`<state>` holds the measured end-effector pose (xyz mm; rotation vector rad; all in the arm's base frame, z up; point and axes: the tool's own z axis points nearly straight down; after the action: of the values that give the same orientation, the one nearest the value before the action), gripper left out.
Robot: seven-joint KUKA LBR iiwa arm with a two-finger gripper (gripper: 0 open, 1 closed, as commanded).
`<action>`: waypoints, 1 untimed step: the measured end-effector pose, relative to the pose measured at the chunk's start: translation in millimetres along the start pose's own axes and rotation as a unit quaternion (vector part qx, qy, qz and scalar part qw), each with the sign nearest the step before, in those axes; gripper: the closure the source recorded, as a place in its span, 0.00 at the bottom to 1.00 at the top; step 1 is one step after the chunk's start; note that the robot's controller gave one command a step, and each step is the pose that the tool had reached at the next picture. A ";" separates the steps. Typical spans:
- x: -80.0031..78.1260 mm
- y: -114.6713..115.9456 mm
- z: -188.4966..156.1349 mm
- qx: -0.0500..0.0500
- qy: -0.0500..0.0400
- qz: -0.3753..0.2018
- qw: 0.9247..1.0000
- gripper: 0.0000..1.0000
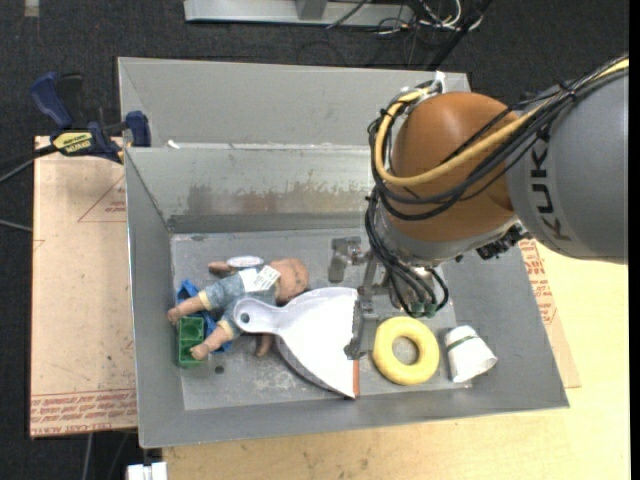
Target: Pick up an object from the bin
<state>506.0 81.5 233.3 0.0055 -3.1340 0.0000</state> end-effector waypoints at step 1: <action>-1.4 -0.6 -4.4 0.000 -0.004 0.002 1.000 0.00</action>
Offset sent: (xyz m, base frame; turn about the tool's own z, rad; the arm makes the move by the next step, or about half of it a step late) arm -0.0242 0.0047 -0.1633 0.1911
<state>507.4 80.9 237.7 0.0000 -3.1421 -0.0015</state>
